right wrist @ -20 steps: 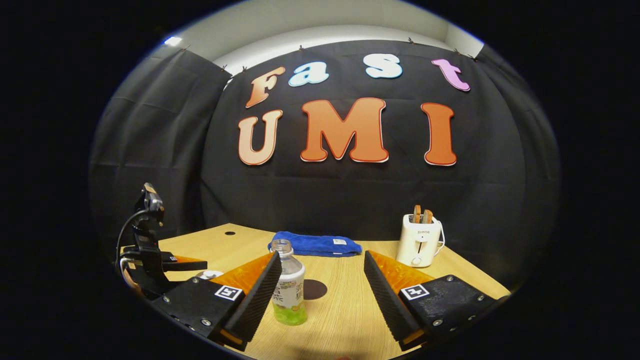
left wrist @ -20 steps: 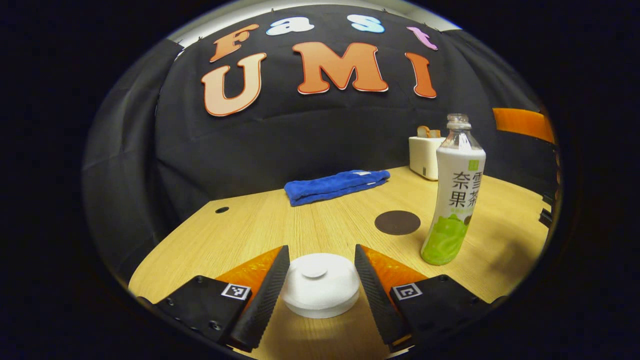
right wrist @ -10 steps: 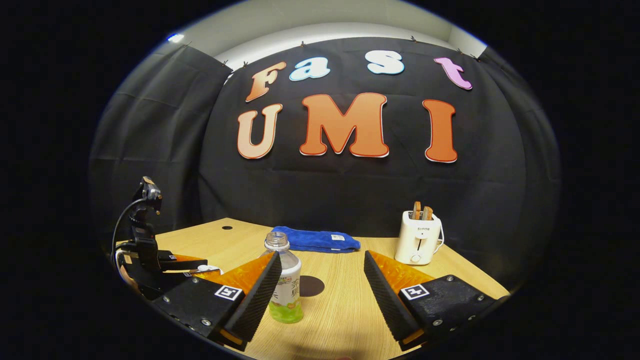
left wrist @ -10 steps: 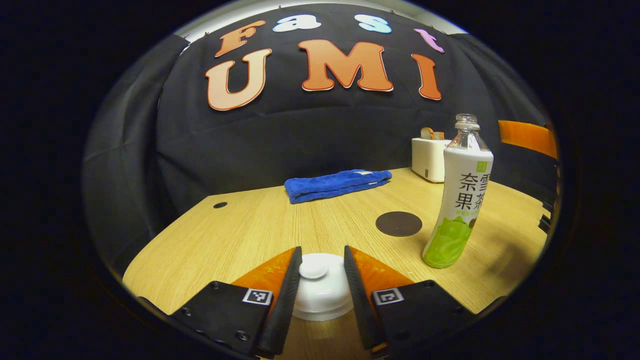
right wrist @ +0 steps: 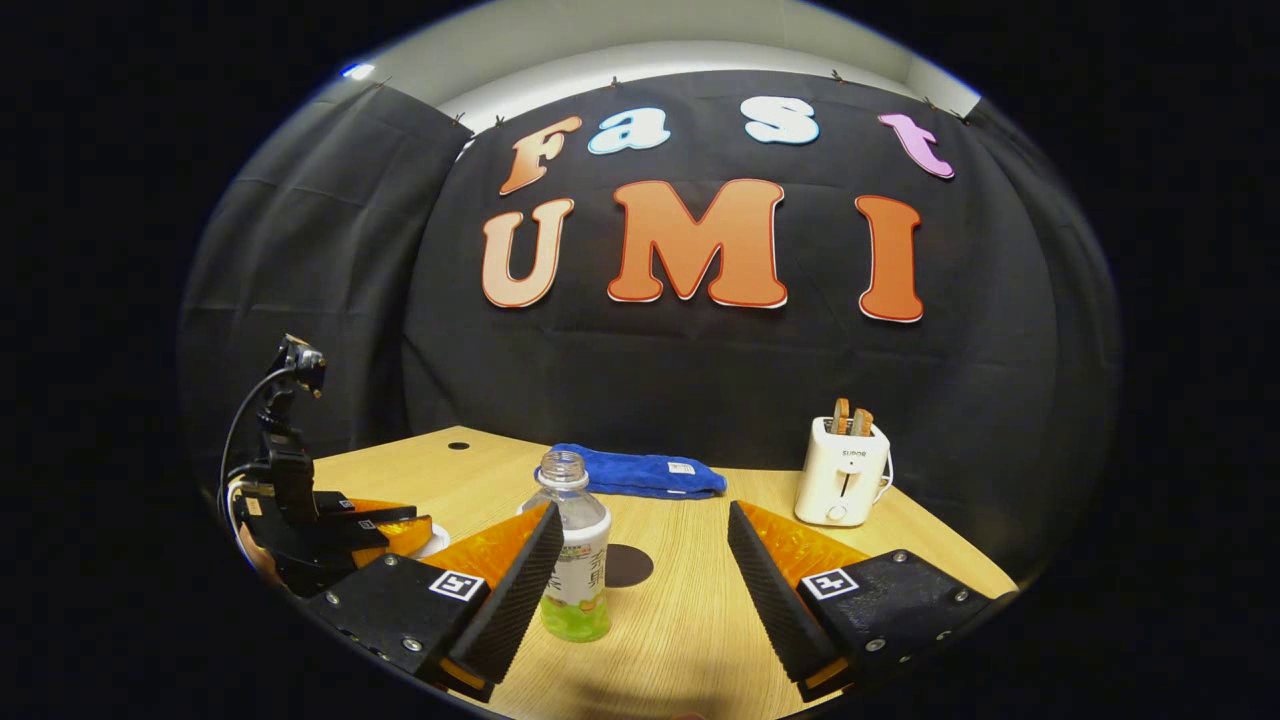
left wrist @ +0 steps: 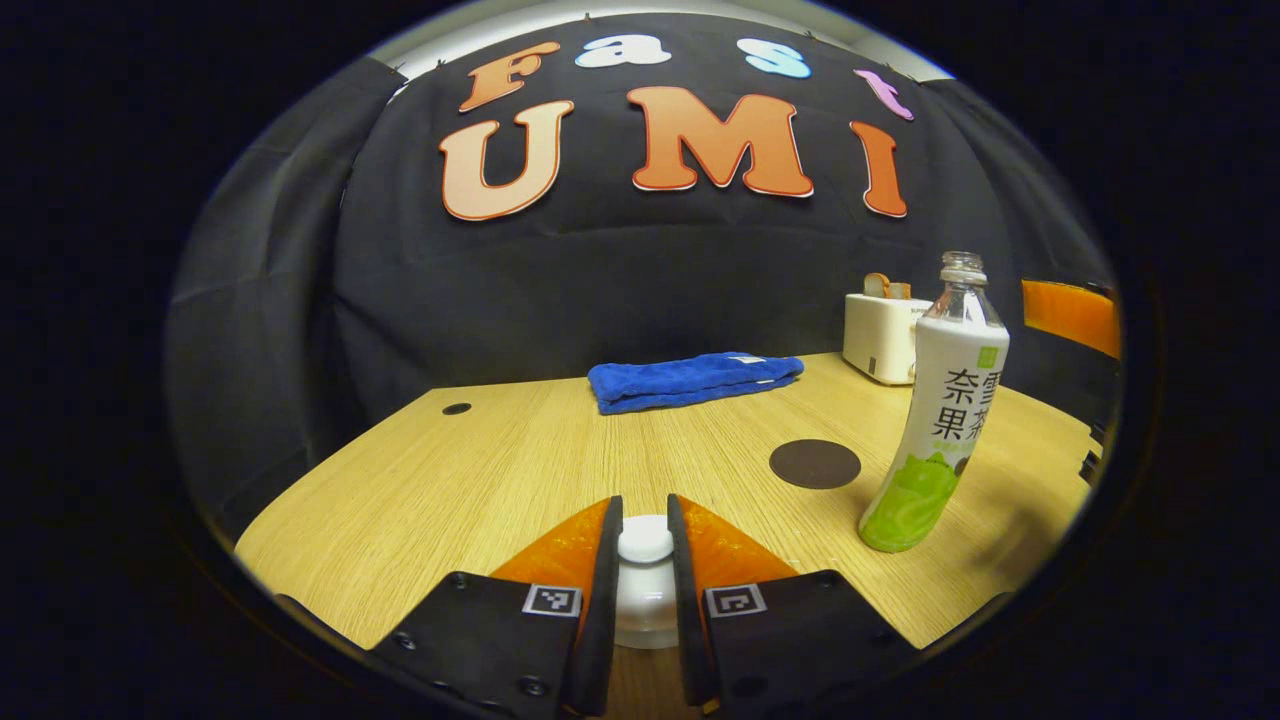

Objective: Open the teacup lid with one hand, grasp the water bottle and pour water into the teacup with the other hand; after pouring, place the water bottle on the coaster and then close the teacup lid.

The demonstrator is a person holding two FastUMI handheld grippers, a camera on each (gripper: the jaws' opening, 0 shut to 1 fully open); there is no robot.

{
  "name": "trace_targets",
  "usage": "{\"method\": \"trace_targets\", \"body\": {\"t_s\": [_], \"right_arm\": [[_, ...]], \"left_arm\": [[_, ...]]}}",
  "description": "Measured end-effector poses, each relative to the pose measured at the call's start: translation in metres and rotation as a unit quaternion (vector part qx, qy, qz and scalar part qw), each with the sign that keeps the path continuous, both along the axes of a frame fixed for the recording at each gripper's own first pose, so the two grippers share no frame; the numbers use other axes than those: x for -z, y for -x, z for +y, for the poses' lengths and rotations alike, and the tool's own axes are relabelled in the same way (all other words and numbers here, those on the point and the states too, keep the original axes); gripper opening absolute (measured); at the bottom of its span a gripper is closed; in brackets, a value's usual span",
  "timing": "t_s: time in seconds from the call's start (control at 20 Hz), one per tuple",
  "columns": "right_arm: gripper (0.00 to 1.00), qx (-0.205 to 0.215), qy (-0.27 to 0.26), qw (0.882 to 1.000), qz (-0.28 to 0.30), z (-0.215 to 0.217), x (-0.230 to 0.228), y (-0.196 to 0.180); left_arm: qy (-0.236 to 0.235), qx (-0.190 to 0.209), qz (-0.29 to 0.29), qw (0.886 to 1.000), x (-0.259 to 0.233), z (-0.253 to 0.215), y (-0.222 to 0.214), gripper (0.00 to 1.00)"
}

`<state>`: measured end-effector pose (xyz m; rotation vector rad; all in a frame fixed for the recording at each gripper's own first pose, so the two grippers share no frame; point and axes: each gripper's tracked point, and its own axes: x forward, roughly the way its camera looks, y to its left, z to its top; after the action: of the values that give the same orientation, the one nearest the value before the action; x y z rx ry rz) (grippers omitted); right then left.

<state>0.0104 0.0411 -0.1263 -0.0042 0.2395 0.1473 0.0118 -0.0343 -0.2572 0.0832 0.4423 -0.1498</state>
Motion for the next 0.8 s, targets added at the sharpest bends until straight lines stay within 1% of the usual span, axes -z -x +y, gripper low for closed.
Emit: {"method": "trace_targets", "body": {"t_s": [0.15,0.2,0.25,0.4,0.5,0.55,0.6,0.65,0.8], "right_arm": [[0.99,-0.025,0.003,1.0,0.012,0.015,0.013,0.002],[1.0,-0.032,-0.001,0.999,0.019,0.02,0.02,0.002],[1.0,-0.038,-0.005,0.999,0.028,0.026,0.026,0.002],[1.0,-0.048,-0.006,0.998,0.041,0.036,0.043,-0.001],[0.99,-0.052,-0.006,0.997,0.061,0.043,0.062,-0.003],[0.99,-0.053,-0.007,0.996,0.072,0.047,0.069,-0.003],[0.99,-0.055,-0.006,0.995,0.082,0.052,0.077,-0.003],[0.98,-0.056,-0.004,0.994,0.09,0.054,0.084,-0.004],[0.95,-0.058,0.005,0.993,0.098,0.06,0.098,-0.004]], "left_arm": [[0.011,-0.017,-0.01,1.0,-0.008,0.007,-0.005,0.31],[0.014,-0.023,-0.013,1.0,-0.01,0.011,-0.006,0.29],[0.015,-0.029,-0.016,0.999,-0.013,0.015,-0.007,0.29],[0.01,-0.04,-0.027,0.999,-0.02,0.026,-0.008,0.31],[0.005,-0.047,-0.034,0.998,-0.024,0.033,-0.007,0.31],[0.001,-0.05,-0.038,0.998,-0.027,0.036,-0.006,0.29],[-0.002,-0.052,-0.04,0.998,-0.027,0.04,-0.005,0.31],[-0.004,-0.053,-0.041,0.998,-0.028,0.042,-0.004,0.31],[-0.009,-0.055,-0.039,0.998,-0.024,0.048,0.0,0.31]]}}
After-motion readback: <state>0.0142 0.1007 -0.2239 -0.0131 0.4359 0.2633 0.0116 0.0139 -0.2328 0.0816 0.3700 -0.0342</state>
